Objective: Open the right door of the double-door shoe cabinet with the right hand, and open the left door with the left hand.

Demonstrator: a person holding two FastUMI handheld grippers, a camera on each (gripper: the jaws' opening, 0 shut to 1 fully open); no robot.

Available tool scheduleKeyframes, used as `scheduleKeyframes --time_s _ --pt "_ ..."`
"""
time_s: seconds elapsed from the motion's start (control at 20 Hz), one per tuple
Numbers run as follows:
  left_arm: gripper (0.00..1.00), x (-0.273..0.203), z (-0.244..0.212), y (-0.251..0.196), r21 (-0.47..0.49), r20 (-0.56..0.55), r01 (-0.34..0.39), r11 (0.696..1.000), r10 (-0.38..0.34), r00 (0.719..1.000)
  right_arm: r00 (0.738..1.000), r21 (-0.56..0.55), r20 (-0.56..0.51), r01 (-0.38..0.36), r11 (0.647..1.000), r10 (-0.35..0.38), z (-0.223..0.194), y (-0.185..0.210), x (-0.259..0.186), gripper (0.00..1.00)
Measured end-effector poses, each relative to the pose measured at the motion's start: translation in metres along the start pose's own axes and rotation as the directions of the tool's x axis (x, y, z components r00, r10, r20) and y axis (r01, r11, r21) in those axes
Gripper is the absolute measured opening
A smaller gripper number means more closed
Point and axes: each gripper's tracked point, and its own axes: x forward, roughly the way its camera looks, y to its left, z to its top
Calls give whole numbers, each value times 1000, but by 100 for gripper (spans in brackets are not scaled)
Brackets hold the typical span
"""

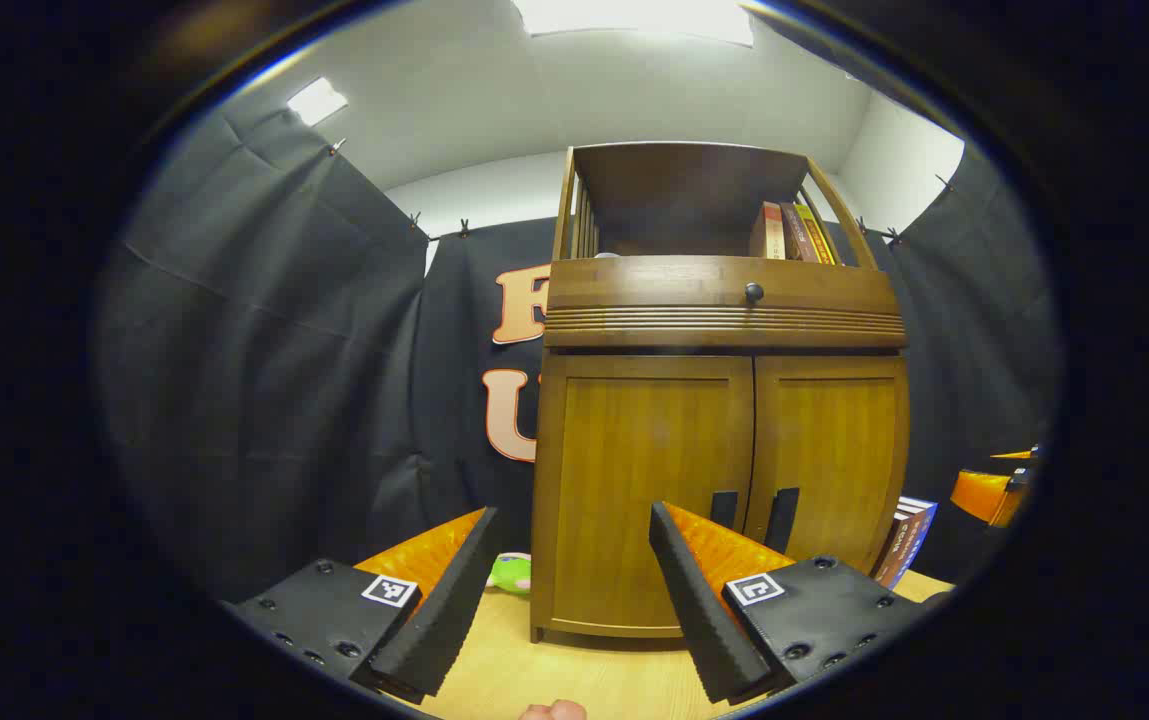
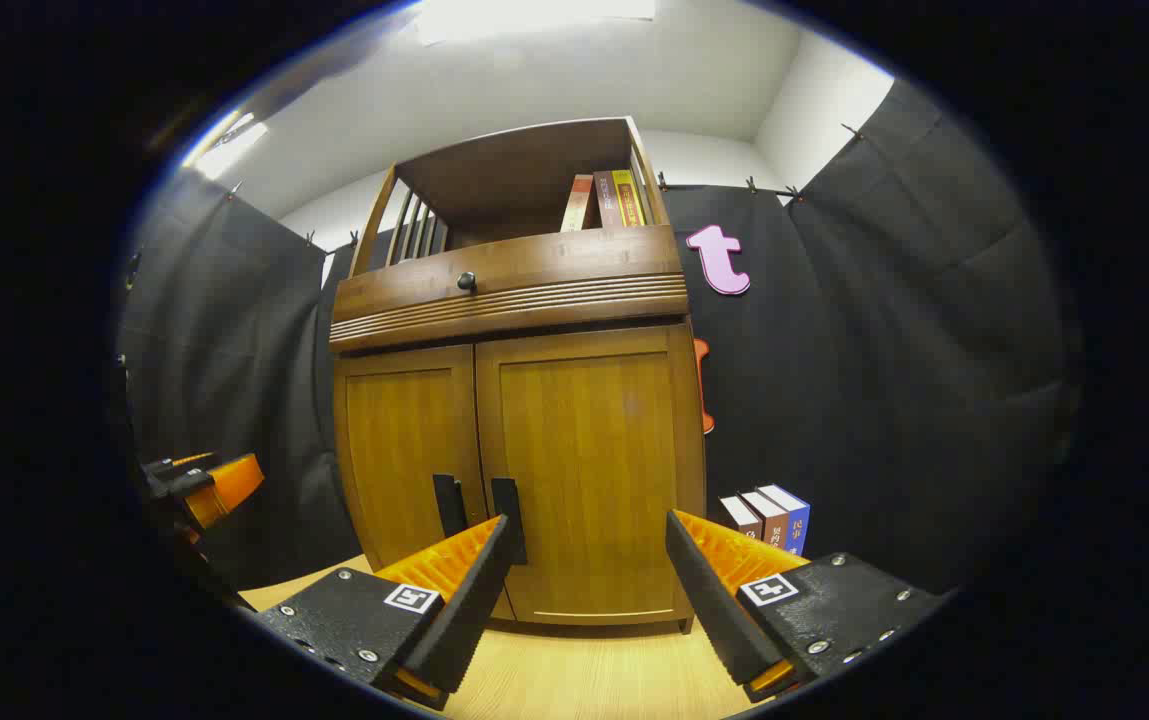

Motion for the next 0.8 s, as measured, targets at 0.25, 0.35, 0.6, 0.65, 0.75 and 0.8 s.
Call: scheduleKeyframes --time_s 0.25,0.35,0.6,0.65,0.75,0.8 --pt "94 -2 -4 -15 -9 -10 39 999 -39 999 1000 1 13 9 1000 -9 5 -4 -3 100" --pt "94 -4 -2 -17 -5 -6 41 999 -41 999 1000 3 18 11 1000 -11 8 -6 -4 94" --pt "95 -4 -2 -20 -10 -11 56 998 -56 998 1000 7 24 20 1000 -20 11 -7 -4 94" --pt "95 -4 -2 -20 -11 -11 56 998 -56 998 1000 6 20 20 1000 -20 10 -7 -4 94" --pt "95 -4 -3 -21 -13 -15 58 998 -58 998 1000 3 12 20 1000 -20 8 -7 -4 94" --pt "95 -4 -3 -19 -14 -15 55 998 -55 998 1000 2 10 23 1000 -23 7 -7 -4 94"
